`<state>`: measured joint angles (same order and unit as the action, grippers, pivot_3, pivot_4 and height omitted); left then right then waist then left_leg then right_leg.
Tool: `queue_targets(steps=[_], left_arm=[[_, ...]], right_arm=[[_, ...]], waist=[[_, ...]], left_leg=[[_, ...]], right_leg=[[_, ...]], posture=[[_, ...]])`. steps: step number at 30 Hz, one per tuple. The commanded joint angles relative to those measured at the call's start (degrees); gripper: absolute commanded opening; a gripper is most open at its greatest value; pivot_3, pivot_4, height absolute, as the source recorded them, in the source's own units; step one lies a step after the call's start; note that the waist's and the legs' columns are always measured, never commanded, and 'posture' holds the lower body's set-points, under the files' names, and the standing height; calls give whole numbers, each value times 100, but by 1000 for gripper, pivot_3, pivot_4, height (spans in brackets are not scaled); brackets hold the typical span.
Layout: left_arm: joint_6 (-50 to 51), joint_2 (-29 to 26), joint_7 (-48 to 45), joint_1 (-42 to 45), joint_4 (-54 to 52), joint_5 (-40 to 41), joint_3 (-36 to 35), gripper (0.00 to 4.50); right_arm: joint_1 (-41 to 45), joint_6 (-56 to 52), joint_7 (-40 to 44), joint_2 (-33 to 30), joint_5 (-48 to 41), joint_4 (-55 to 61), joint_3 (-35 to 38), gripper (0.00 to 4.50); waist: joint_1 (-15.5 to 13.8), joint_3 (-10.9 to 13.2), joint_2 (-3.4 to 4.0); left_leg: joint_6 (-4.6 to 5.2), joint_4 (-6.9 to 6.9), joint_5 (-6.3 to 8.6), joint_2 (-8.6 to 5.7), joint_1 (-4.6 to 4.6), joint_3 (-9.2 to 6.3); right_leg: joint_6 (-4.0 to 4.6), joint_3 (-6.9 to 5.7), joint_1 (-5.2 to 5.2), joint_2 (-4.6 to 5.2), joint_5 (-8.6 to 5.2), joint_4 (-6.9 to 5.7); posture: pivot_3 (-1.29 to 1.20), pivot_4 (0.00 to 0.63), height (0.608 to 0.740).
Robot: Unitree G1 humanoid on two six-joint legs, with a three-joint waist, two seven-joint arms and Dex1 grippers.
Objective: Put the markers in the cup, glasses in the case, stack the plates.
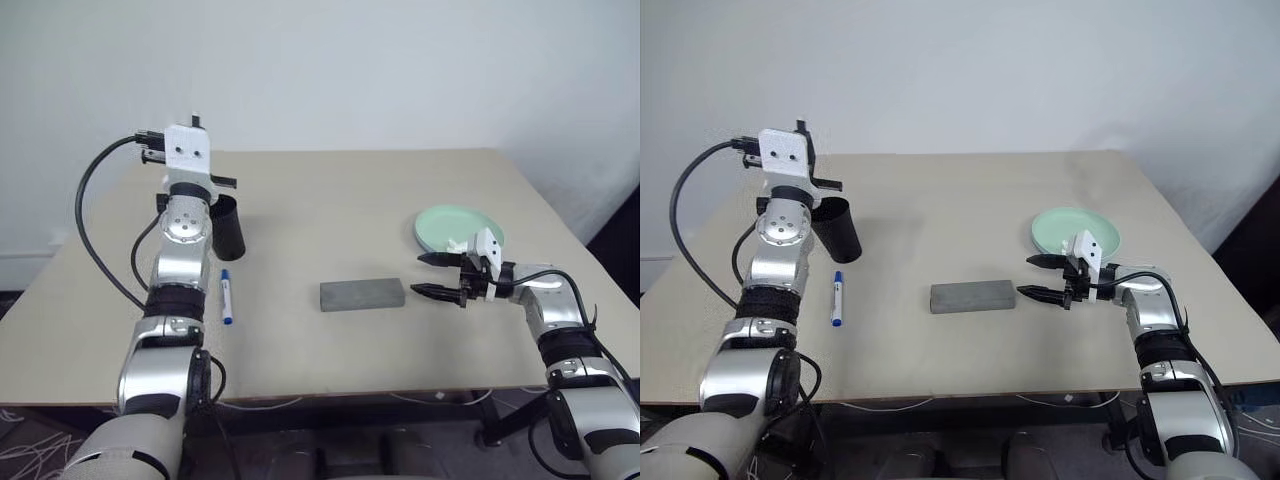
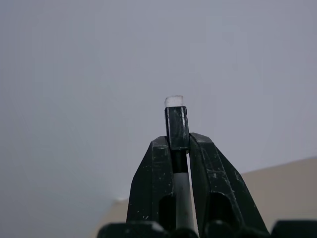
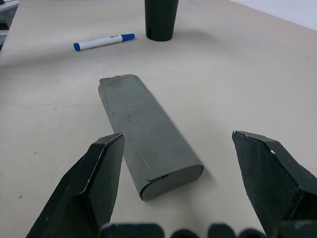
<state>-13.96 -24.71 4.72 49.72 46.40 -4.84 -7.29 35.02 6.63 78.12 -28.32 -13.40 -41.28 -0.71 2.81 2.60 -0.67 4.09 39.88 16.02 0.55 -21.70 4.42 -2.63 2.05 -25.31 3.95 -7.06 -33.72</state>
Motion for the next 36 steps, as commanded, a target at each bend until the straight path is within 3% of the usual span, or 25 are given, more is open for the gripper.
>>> queue_targets(steps=[1,9,18,27,36], left_arm=[[-423,-38,186,288,624,-91,-8,33],[-876,157,117,594,1676,-131,98,33],[-1074,207,116,794,2034,-184,191,33],[-1051,196,153,817,2138,-179,199,3068],[-1035,232,-29,999,1780,8,103,3068]], right_arm=[[62,40,-12,-28,-86,189,88,3764],[11,-18,-46,-30,-103,272,94,3764],[-49,-70,-75,-38,-113,374,94,3764],[-88,-120,-83,-32,-121,452,97,3764],[-4,-101,-58,-37,-92,373,79,3764]], waist=[[-3,0,0],[-4,0,-2],[10,0,-2],[9,0,-2],[-2,0,-2]], left_leg=[[0,0,0,0,-1,3],[-3,0,1,2,-9,14],[-4,0,2,4,-8,14],[-4,0,2,4,-8,9],[-4,0,2,4,-12,6]], right_leg=[[0,-1,0,0,0,1],[0,-13,-3,2,1,2],[-1,-15,-5,1,1,1],[-2,-18,-4,3,1,1],[-1,-24,-5,4,1,2]], posture=[[0,0,732],[0,0,732],[0,0,732],[0,0,732],[0,0,732]])
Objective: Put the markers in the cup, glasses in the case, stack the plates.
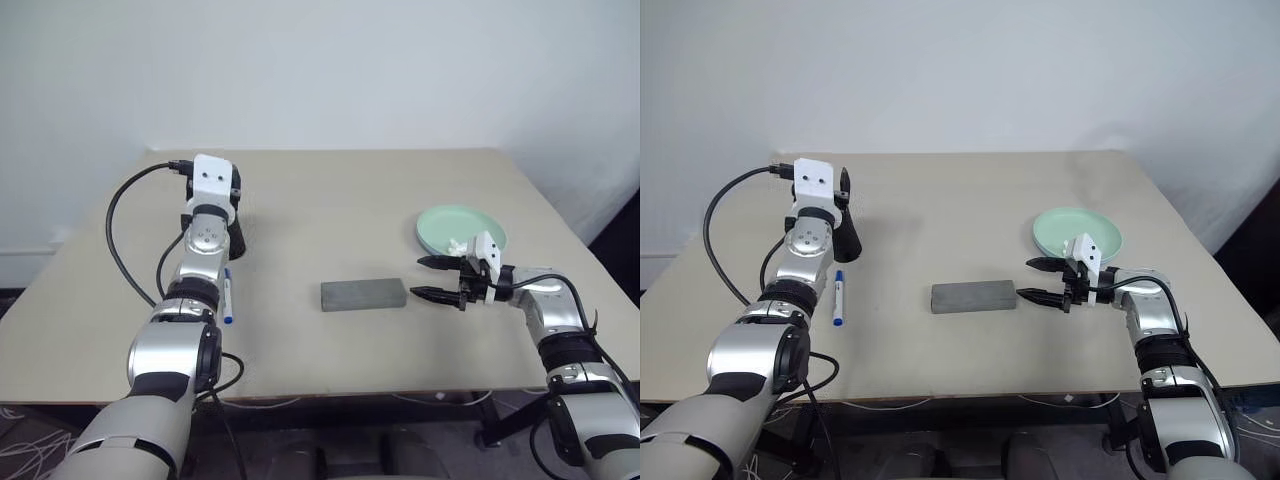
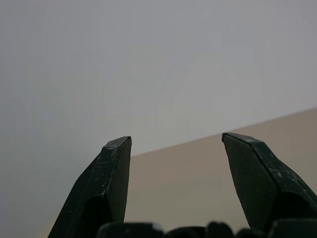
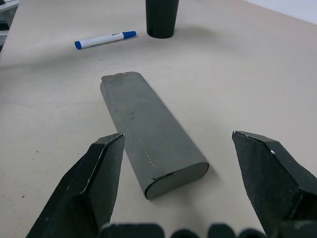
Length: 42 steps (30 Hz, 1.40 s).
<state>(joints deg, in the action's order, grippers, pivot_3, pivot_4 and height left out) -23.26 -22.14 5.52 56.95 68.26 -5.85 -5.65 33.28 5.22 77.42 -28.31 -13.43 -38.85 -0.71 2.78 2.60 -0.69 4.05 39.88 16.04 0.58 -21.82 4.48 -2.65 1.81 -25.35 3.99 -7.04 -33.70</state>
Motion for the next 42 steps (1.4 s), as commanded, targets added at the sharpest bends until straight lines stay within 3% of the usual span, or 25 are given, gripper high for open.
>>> queue_targets(steps=[1,6,13,18,27,42], left_arm=[[-81,-17,-153,285,-479,135,-68,3068],[841,62,-265,-39,-1844,254,-73,3068],[4076,550,412,-1414,-5332,310,-379,3068],[5743,804,540,-1893,-6556,304,-533,3068],[6609,690,-352,-2414,-7602,495,-212,3068],[8007,1257,519,-2858,-7819,297,-858,3068]], right_arm=[[177,42,15,-38,-87,124,79,3764],[182,67,24,-38,-79,95,79,3764],[161,131,39,-14,-70,1,73,3764],[223,174,72,19,-43,-132,42,3764],[407,330,163,8,26,-451,3,3764],[544,513,226,35,144,-737,-3,3764]], waist=[[2,0,0],[2,0,-1],[21,-1,1],[19,0,-1],[20,0,0],[18,0,-1]], left_leg=[[0,0,0,0,0,0],[0,0,0,1,-3,-1],[2,-2,0,3,5,-26],[-5,1,-6,5,7,-30],[-6,1,-7,2,17,-30],[-6,0,-7,1,17,-31]], right_leg=[[0,0,0,0,0,0],[0,-1,-2,0,0,1],[-1,8,-1,-2,0,-3],[1,7,1,-6,1,-8],[4,9,11,-6,-1,-7],[4,12,10,-4,-1,-5]], posture=[[0,0,732],[0,0,732],[0,0,732],[0,0,732],[0,0,732],[0,0,732]])
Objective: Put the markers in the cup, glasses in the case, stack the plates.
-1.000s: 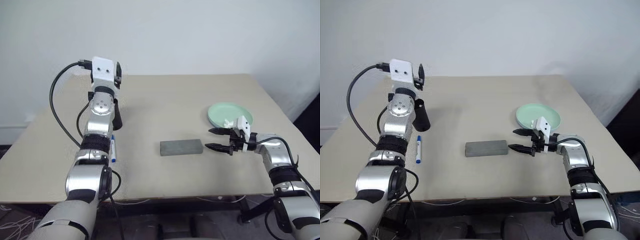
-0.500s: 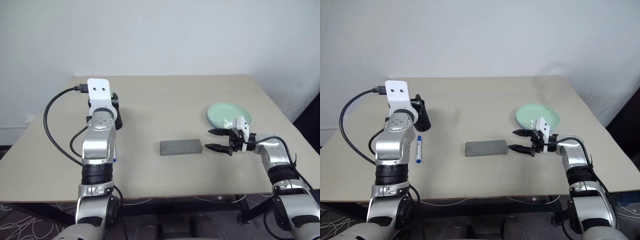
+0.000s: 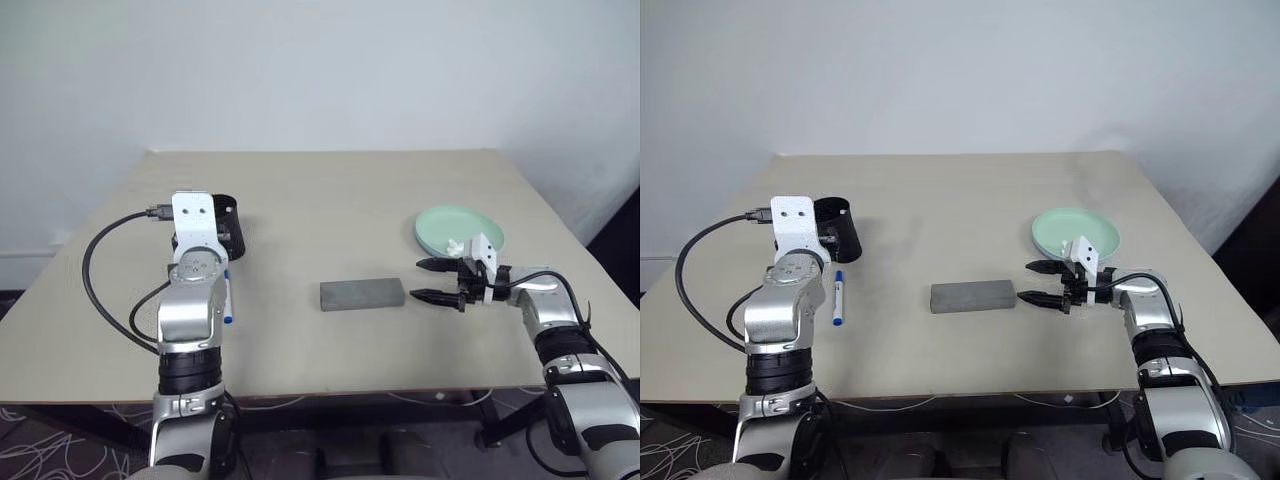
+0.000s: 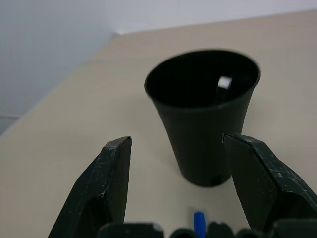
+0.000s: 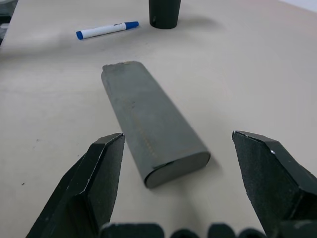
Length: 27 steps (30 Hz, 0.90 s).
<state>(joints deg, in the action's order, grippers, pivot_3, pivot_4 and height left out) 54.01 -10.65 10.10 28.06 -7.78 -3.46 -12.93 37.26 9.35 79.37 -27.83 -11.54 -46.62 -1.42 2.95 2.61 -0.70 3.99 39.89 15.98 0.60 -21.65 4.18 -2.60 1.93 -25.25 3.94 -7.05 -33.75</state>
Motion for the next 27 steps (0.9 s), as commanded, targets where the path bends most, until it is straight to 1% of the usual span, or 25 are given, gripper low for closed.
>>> queue_targets(steps=[1,4,8,10,16,23,26,27], left_arm=[[389,155,57,21,-192,73,-164,3068],[742,188,9,45,-86,61,-191,3068],[1117,73,-137,103,152,81,-99,3068],[1255,112,-126,147,255,124,-197,3068],[1462,147,-111,210,544,205,-411,3068],[1479,147,-198,191,790,301,-479,3068],[1492,174,-211,210,865,352,-598,2508],[1486,174,-211,214,880,364,-619,2132]], right_arm=[[147,105,33,-15,-44,35,69,3764],[147,106,30,-20,-38,29,69,3764],[137,100,26,-19,-23,34,74,3764],[125,99,22,-15,-22,43,73,3764],[105,100,-3,-11,-26,60,80,3764],[84,120,-24,-10,-24,52,86,3764],[88,124,-29,-5,-26,46,86,3764],[89,126,-30,-5,-25,44,86,3764]], waist=[[1,0,0],[2,1,-1],[5,0,-1],[5,0,-1],[4,1,-1],[4,0,-1],[4,0,-1],[4,0,-1]], left_leg=[[0,0,0,0,-1,0],[0,-3,0,1,-2,-1],[-1,-3,0,1,1,1],[-1,-3,0,1,1,1],[-2,-3,0,1,-1,-1],[-2,-4,1,1,1,0],[-2,-4,1,1,1,0],[-2,-4,1,2,1,0]], right_leg=[[0,0,0,0,0,0],[0,-1,-4,-2,0,0],[1,0,-4,-2,-1,-2],[1,0,-4,-2,-1,-2],[0,0,-5,-1,0,-1],[1,0,-5,0,0,-1],[1,-1,-5,1,0,-2],[1,-1,-5,1,0,-2]], posture=[[0,0,732],[0,0,732],[0,0,732],[0,0,732],[0,0,732],[0,0,732],[0,0,732],[0,0,732]])
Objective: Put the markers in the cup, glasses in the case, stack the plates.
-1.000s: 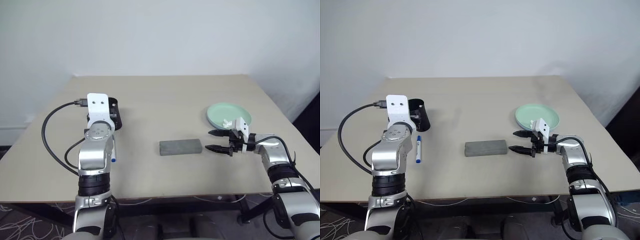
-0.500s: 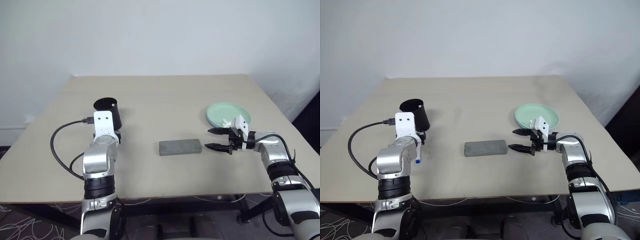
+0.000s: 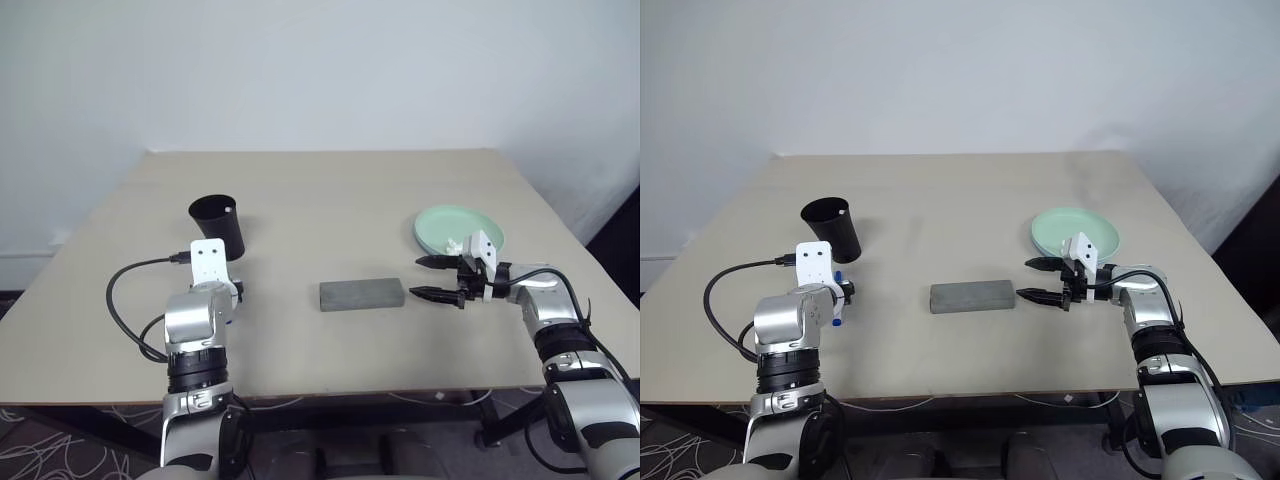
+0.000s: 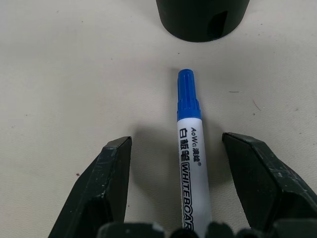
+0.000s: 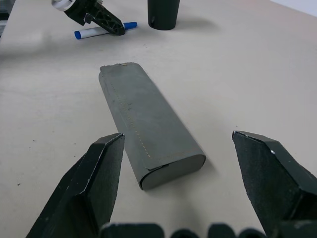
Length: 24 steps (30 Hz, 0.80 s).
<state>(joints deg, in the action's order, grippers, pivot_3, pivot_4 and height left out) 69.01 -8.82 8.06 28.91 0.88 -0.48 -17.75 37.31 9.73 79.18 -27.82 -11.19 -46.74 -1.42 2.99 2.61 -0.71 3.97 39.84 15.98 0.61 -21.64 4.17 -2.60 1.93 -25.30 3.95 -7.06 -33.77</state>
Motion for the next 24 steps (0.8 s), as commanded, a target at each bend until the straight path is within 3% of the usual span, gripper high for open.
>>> queue_targets(steps=[1,6,13,17,24], left_arm=[[-24,-12,-3,131,26,78,-155,1828],[-122,5,-8,157,82,177,-266,129],[-613,-233,-536,168,10,245,310,130],[-1557,-726,-1426,96,-199,150,1291,130],[-3704,-1141,-2186,341,170,85,1687,130]], right_arm=[[86,90,-11,-5,-61,54,85,3764],[108,93,-15,-5,-54,28,81,3764],[138,99,-17,-10,-46,1,79,3764],[152,95,-17,-2,-42,-8,73,3764],[189,116,-32,27,-28,-44,66,3764]], waist=[[0,0,0],[3,0,1],[2,0,0],[0,0,0],[0,0,0]], left_leg=[[0,0,0,0,0,0],[-1,-2,0,3,3,1],[-6,-2,-4,1,2,2],[-8,-3,-4,0,-4,0],[-8,-20,-3,1,-4,6]], right_leg=[[0,0,0,0,0,0],[2,0,-1,-1,1,-2],[2,-1,-2,-1,1,-2],[4,-3,-5,-1,1,0],[16,1,-14,1,-6,5]], posture=[[0,0,732],[0,0,732],[0,0,732],[0,0,732],[0,0,732]])
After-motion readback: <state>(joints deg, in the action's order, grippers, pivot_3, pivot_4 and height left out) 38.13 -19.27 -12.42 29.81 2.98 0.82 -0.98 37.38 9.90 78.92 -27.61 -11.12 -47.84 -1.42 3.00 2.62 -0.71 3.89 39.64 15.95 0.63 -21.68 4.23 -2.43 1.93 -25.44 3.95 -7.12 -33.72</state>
